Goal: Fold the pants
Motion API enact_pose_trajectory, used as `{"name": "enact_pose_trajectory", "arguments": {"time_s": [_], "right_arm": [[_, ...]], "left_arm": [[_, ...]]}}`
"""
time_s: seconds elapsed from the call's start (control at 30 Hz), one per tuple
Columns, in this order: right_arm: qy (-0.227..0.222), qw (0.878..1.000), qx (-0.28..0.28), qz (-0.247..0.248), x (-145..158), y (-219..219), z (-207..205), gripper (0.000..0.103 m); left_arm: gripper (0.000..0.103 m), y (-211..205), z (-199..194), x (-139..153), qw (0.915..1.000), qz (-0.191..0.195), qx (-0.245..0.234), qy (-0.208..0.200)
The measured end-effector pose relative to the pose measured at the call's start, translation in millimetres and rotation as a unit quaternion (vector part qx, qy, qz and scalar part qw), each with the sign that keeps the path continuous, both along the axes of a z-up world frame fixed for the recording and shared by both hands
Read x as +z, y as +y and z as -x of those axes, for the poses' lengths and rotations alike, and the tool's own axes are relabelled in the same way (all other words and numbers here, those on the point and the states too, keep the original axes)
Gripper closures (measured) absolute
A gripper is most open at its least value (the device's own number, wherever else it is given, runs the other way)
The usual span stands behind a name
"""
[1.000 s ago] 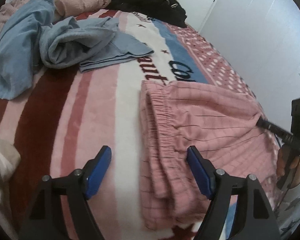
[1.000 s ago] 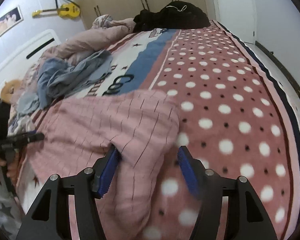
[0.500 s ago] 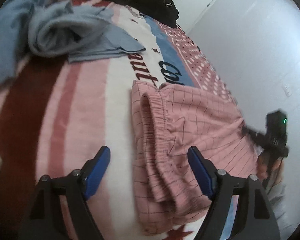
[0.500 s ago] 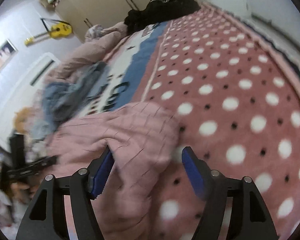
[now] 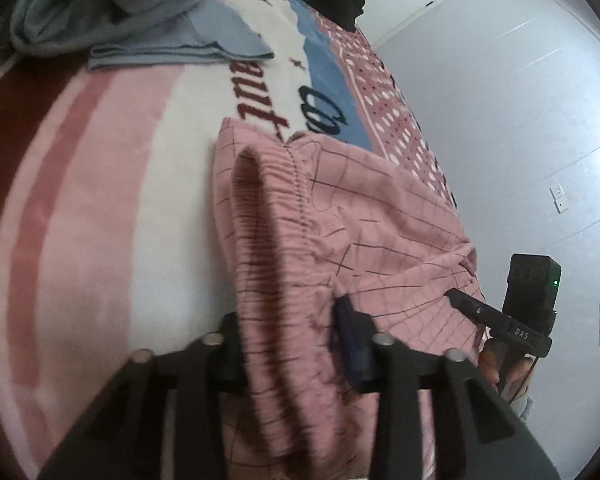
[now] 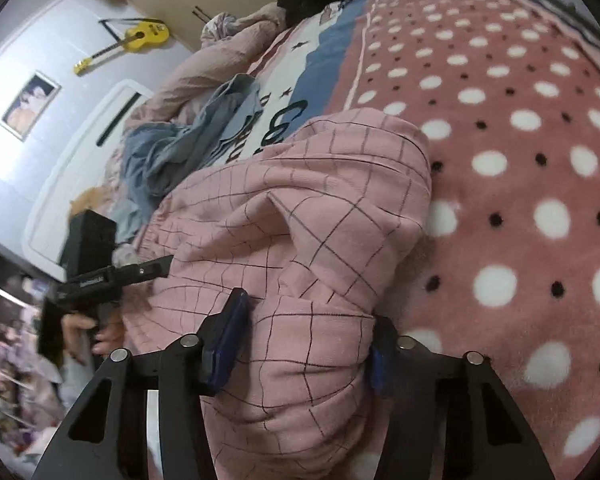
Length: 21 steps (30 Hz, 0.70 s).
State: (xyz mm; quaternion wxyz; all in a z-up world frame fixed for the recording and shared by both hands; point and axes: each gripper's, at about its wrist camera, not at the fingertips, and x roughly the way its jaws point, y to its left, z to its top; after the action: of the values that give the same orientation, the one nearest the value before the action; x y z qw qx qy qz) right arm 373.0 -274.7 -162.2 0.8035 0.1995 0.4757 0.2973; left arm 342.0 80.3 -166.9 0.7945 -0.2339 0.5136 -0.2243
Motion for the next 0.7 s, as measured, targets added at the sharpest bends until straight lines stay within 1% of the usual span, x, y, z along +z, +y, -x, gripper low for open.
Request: {"name": "enact_pose_trajectory", "arguments": {"time_s": [0.03,0.07,0.1,0.2,0.3,0.37,0.4,0.5,0.53,0.6,0.7], "right_arm": [[-0.002,1.000,-0.003,-0.004,4,0,4,0.071],[-0.006,1.000,-0.006,-0.007,8,0,7,0.077],[-0.013,1.000,-0.007,-0.008,13,0,10,0.080],[-0.033,0.999,-0.011,-0.011,29,6,22,0.083],[-0.051,0.998,-0.004,-0.023,50,25,36,0.084],[-0.064,0.998,0.006,-0.025,65,44,45,0.084],[-0.069,0.997,0.011,-0.027,72,57,48,0.084],[-0.083,0.995,0.031,-0.043,96,106,57,0.084],[-0.089,0.994,0.038,-0.048,104,123,59,0.084],[-0.098,0.992,0.054,-0.059,117,158,62,0.084],[-0.112,0.989,0.078,-0.063,130,214,65,0.084]], "left_arm": [[0.083,-1,3,5,1.0000,-0.003,-0.003,-0.009],[0.084,-2,7,11,0.9998,-0.005,-0.004,-0.017],[0.085,-3,12,19,0.9996,-0.005,-0.006,-0.028],[0.086,3,25,41,0.9986,-0.002,-0.008,-0.052],[0.086,27,44,68,0.9970,-0.006,0.002,-0.077],[0.086,51,56,87,0.9959,-0.010,0.015,-0.089],[0.086,70,65,99,0.9948,-0.017,0.026,-0.097],[0.086,121,88,124,0.9919,-0.023,0.052,-0.113],[0.086,135,94,129,0.9909,-0.027,0.059,-0.118],[0.086,167,104,142,0.9882,-0.051,0.065,-0.129],[0.086,227,115,151,0.9852,-0.067,0.098,-0.124]]}}
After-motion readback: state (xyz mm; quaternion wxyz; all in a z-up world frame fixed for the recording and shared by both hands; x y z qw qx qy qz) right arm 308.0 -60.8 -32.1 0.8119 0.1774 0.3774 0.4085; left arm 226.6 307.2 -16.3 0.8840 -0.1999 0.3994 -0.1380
